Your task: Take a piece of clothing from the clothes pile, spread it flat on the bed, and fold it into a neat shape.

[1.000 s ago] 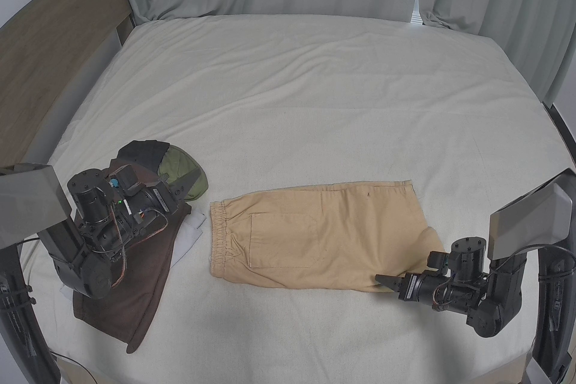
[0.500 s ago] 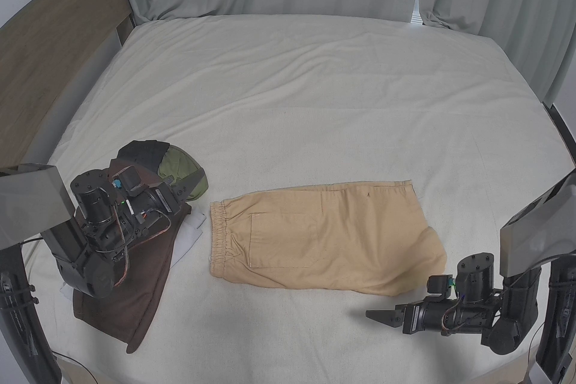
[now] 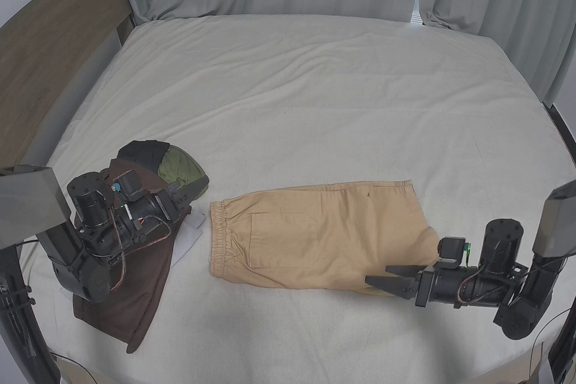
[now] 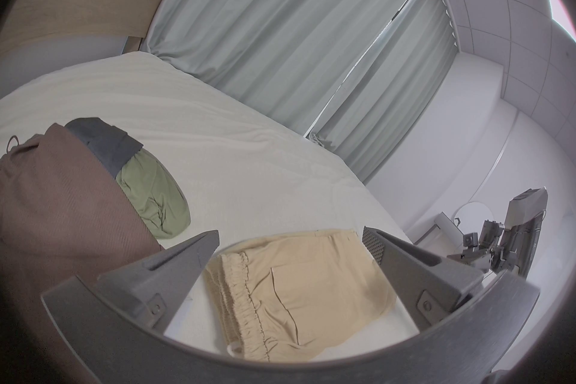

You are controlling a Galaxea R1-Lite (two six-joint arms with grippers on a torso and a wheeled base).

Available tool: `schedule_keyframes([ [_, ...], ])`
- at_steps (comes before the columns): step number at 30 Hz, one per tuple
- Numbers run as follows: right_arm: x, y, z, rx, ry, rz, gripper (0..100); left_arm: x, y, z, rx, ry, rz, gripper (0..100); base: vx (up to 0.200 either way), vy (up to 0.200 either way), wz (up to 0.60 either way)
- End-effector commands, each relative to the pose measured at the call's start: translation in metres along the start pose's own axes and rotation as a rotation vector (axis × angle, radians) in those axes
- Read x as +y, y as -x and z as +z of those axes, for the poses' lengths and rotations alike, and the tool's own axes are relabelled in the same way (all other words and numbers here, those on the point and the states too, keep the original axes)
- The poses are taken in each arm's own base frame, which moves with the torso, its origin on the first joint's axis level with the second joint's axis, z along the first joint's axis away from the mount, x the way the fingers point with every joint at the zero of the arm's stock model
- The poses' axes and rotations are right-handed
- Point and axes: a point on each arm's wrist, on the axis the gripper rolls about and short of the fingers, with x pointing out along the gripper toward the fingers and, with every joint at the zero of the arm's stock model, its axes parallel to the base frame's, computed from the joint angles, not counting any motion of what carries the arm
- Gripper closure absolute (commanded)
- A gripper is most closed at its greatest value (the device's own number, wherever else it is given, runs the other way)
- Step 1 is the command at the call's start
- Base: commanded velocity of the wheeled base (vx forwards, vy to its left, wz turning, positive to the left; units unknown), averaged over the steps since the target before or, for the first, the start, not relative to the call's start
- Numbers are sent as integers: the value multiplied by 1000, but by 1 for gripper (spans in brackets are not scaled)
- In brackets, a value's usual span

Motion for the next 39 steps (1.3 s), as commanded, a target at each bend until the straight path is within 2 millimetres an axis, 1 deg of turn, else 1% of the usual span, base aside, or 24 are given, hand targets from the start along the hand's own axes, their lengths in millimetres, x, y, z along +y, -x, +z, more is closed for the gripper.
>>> schedule_keyframes([
  [1,9,17,25,-97,57,52,0,-1,4,-1,17,1,-19,0,0,0,0],
  [2,9,17,25,-97,57,52,0,-1,4,-1,17,1,-19,0,0,0,0],
  [3,13,25,29,-116,69,69,0,0,5,-2,29,0,-32,0,0,0,0],
  [4,14,28,31,-126,74,68,0,0,5,-2,31,0,-33,0,0,0,0],
  [8,13,28,32,-133,76,65,0,-1,5,-7,49,-2,-35,0,0,0,0],
  [14,7,30,33,-140,66,40,0,2,8,-16,92,17,-45,0,0,0,0],
  [22,6,30,34,-147,67,36,0,17,2,-40,167,58,-24,0,0,0,0],
  [24,6,29,34,-146,69,37,0,17,2,-41,169,59,-23,0,0,0,0],
  [25,6,30,34,-147,67,36,0,21,0,-49,191,72,-15,0,0,0,0],
  [32,6,29,35,-149,68,35,0,30,-3,-67,237,100,4,0,0,0,0],
  [35,1,28,36,-152,65,23,0,37,-7,-77,256,103,11,0,0,0,0],
  [39,0,28,35,-151,63,19,0,40,-8,-84,273,116,20,0,0,0,0],
])
